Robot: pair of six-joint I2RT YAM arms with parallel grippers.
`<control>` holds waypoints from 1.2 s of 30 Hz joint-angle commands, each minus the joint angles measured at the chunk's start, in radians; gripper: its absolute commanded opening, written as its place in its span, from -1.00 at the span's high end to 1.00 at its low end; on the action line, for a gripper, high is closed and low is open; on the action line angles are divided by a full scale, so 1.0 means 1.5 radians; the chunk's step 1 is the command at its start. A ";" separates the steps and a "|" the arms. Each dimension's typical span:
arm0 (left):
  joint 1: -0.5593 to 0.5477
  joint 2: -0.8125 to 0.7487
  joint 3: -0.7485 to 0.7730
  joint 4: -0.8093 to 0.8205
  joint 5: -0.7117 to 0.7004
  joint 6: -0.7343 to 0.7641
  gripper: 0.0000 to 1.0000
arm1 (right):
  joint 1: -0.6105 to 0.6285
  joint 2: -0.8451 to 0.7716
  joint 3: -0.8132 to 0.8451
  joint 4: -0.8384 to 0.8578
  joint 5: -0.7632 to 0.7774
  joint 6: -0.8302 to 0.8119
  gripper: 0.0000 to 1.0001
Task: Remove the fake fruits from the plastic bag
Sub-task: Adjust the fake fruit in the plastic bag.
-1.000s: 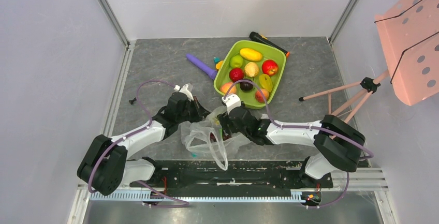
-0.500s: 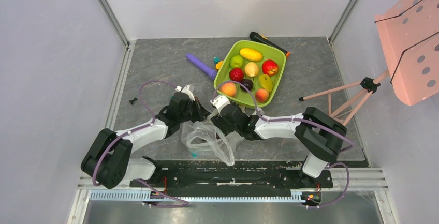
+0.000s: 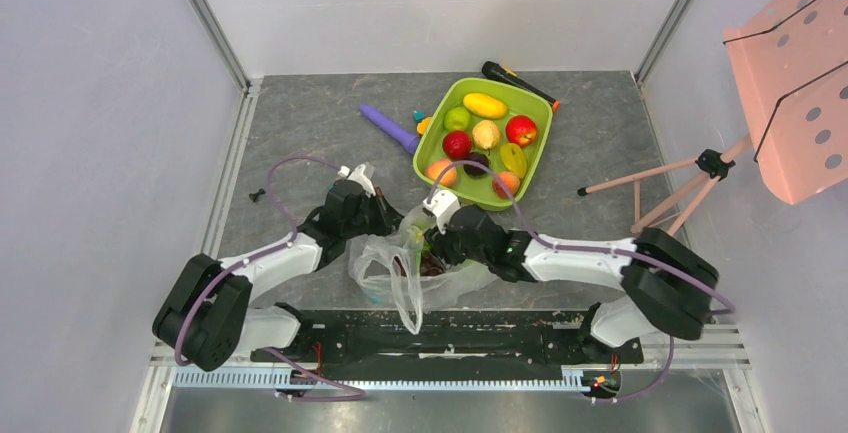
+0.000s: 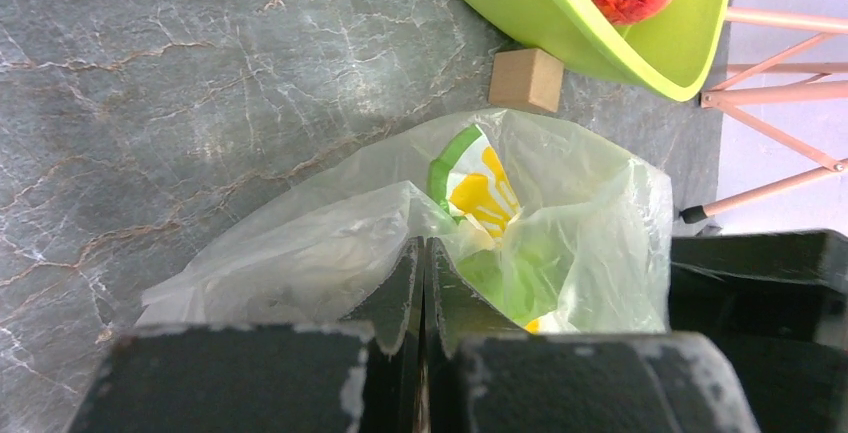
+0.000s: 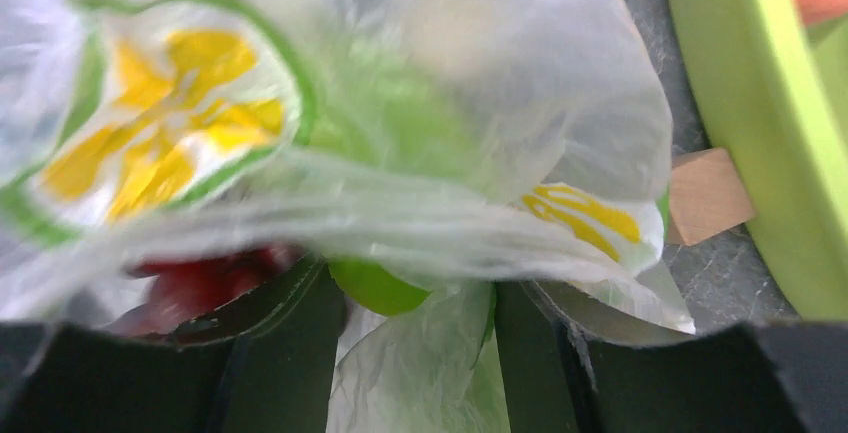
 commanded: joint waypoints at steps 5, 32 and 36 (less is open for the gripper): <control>0.004 -0.057 -0.018 0.034 0.002 0.012 0.96 | 0.001 -0.182 -0.051 0.020 -0.107 0.031 0.16; 0.004 -0.030 -0.020 0.040 0.024 0.016 0.96 | -0.001 -0.289 -0.119 -0.075 -0.344 -0.058 0.10; 0.004 -0.019 -0.021 0.053 0.044 0.019 0.96 | 0.005 -0.242 -0.120 -0.086 -0.330 -0.092 0.06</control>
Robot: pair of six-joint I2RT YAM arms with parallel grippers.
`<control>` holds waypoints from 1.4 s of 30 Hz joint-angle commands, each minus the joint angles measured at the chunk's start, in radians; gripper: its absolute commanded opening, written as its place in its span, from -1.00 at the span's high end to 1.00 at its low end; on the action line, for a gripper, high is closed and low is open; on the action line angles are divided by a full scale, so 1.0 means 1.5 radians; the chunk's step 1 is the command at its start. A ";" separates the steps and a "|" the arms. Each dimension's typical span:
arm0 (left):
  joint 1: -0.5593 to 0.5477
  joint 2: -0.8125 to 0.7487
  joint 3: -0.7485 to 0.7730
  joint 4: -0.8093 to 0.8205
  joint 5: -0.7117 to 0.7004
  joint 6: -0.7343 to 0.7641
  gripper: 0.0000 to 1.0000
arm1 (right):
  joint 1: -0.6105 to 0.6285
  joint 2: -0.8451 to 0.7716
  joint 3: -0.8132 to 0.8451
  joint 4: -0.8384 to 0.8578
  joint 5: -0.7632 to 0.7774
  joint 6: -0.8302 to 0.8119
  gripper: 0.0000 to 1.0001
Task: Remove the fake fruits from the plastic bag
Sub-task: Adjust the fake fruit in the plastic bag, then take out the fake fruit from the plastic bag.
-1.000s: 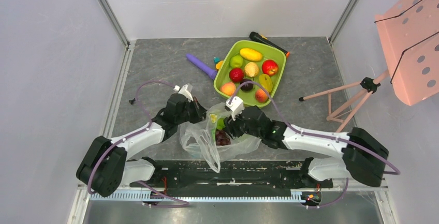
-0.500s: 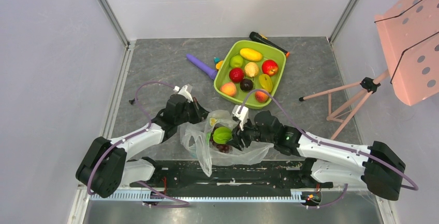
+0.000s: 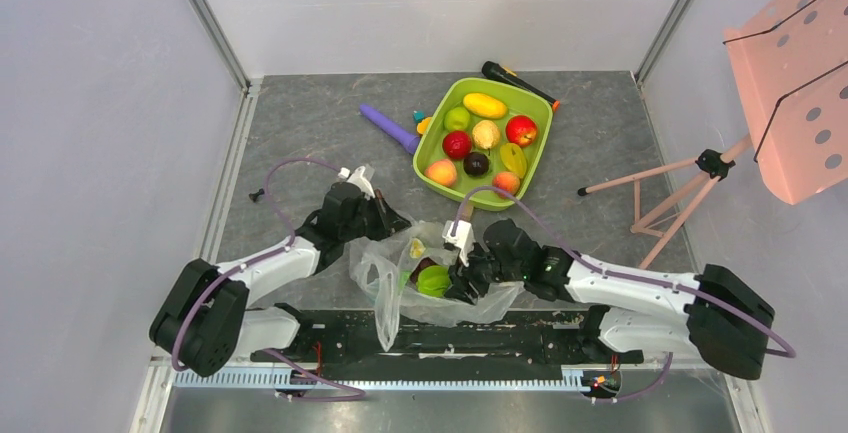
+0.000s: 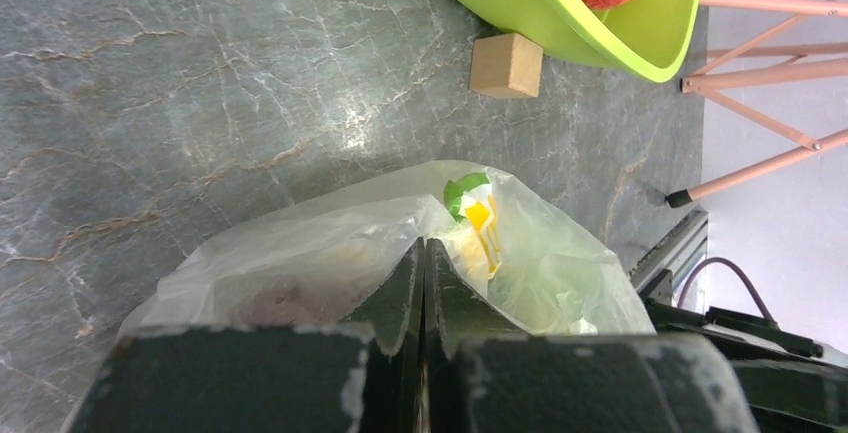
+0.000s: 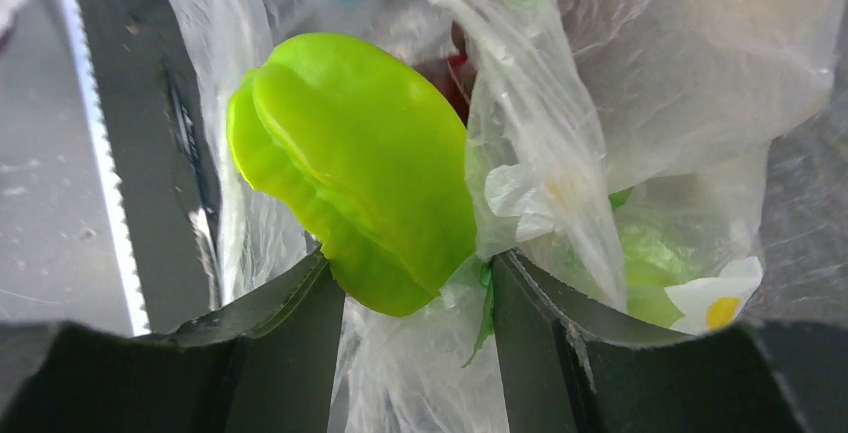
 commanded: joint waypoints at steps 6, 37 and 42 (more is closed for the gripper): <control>0.004 0.034 -0.001 0.054 0.051 0.020 0.96 | 0.035 0.053 0.038 -0.032 0.032 -0.093 -0.55; 0.004 0.028 -0.004 0.051 0.048 0.009 0.96 | 0.149 -0.044 0.135 -0.181 0.133 -0.453 -0.79; 0.004 0.029 -0.002 0.049 0.046 0.008 0.96 | 0.150 -0.050 0.166 -0.227 0.117 -0.487 -0.79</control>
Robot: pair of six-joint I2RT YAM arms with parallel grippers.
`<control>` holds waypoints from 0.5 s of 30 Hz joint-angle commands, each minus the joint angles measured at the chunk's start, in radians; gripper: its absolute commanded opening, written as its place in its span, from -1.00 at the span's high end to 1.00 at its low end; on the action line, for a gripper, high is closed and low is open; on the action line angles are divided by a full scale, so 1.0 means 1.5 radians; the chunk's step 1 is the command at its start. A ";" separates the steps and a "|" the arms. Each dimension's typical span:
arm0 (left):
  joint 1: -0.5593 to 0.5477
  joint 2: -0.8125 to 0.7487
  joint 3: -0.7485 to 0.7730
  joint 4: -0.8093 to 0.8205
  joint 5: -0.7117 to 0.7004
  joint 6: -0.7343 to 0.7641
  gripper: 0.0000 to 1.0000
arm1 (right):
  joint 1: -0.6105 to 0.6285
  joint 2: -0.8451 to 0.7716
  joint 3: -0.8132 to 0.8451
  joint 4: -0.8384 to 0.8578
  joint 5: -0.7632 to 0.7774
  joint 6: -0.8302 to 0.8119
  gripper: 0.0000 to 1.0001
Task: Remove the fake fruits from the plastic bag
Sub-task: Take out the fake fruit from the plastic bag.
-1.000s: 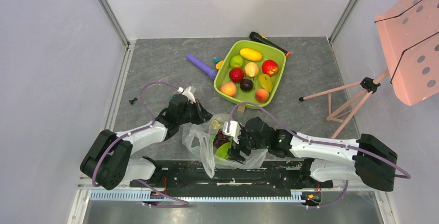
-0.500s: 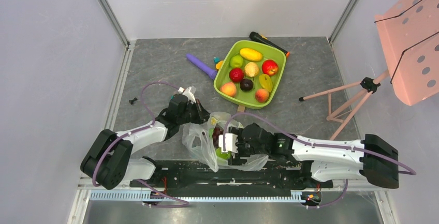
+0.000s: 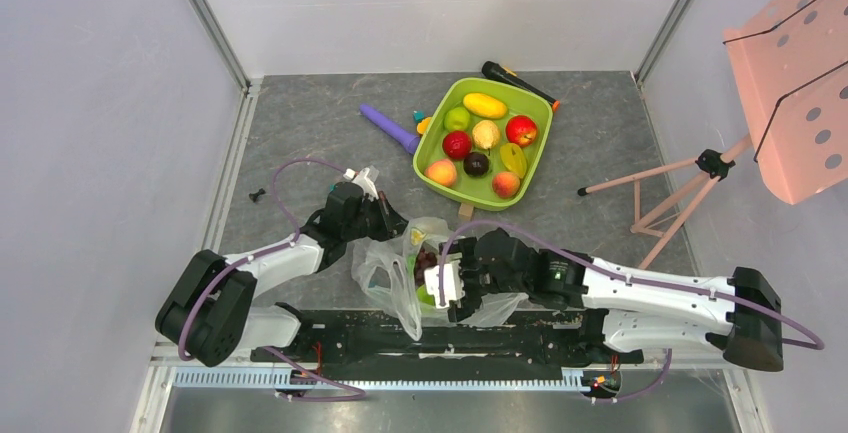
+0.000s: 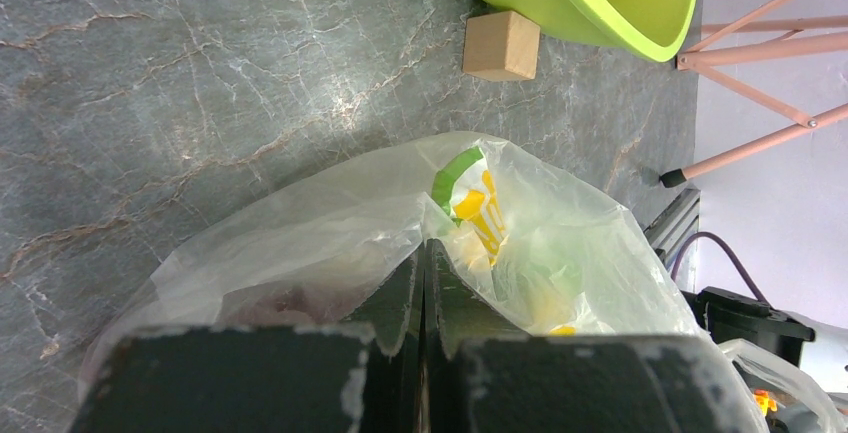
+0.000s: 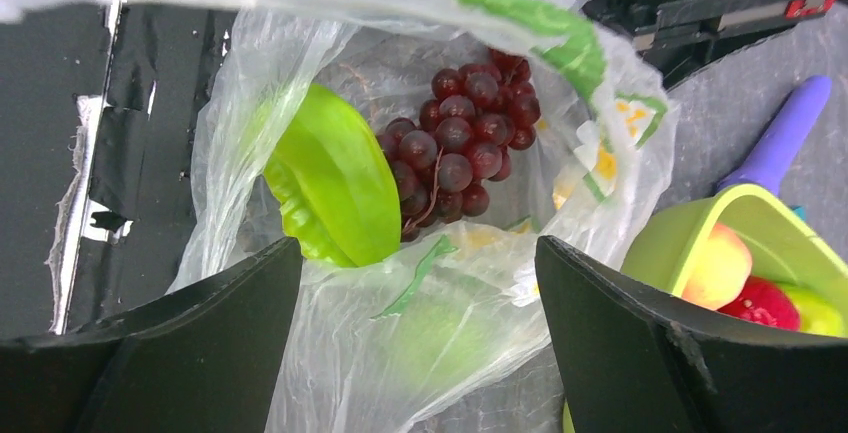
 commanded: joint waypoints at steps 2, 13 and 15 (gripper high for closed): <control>0.003 -0.007 0.001 0.018 -0.001 0.008 0.96 | 0.005 -0.003 0.038 -0.030 -0.041 -0.059 -0.79; 0.004 -0.017 -0.003 0.015 0.000 0.006 0.96 | 0.005 0.125 0.086 -0.055 -0.067 -0.132 -0.72; 0.004 -0.019 -0.003 0.014 -0.002 0.006 0.96 | 0.006 0.143 0.094 -0.062 -0.077 -0.134 -0.73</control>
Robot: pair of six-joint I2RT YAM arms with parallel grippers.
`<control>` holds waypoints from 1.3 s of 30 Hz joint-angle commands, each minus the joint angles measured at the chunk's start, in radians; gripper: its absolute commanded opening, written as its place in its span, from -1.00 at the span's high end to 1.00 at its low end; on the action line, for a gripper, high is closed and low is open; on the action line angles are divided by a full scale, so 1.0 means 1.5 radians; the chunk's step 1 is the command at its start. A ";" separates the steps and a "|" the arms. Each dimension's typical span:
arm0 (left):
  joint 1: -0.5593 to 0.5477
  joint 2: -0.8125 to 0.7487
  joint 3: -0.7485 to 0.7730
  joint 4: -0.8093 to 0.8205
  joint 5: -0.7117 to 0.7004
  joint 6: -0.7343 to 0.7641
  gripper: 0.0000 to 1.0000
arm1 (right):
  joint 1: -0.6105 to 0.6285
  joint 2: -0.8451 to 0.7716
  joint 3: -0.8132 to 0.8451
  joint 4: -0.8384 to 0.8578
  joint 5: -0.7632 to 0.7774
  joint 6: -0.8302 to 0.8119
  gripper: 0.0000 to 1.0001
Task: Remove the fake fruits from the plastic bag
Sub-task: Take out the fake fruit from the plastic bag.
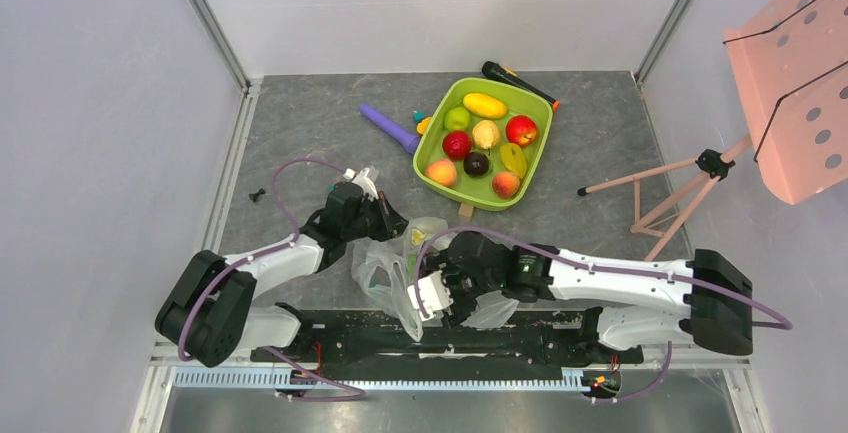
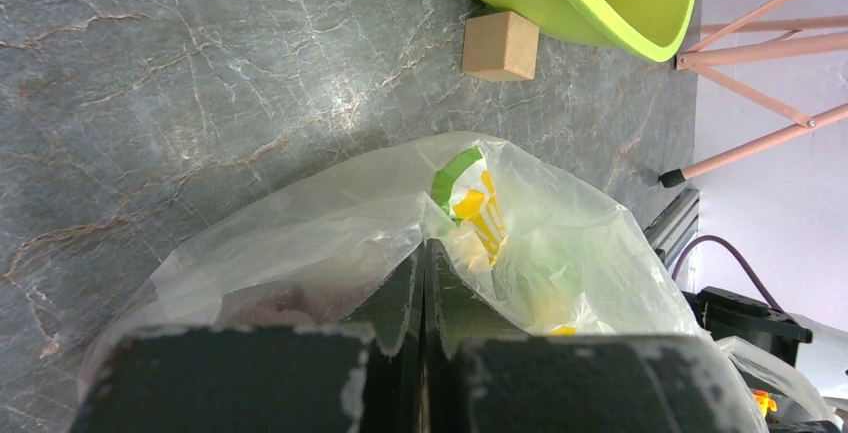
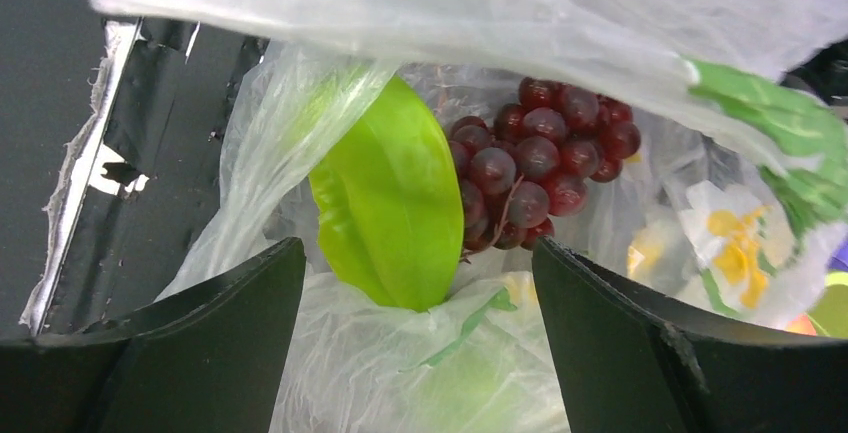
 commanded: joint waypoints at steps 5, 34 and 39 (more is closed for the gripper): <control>0.003 -0.021 -0.003 0.013 -0.003 0.007 0.96 | 0.005 0.052 0.036 0.006 -0.067 -0.024 -0.79; 0.004 -0.019 -0.006 0.014 -0.008 0.007 0.96 | 0.001 -0.052 0.041 0.066 -0.006 0.120 0.27; 0.004 -0.020 -0.007 0.017 -0.007 0.005 0.96 | -0.030 -0.116 0.023 0.126 -0.011 0.180 0.27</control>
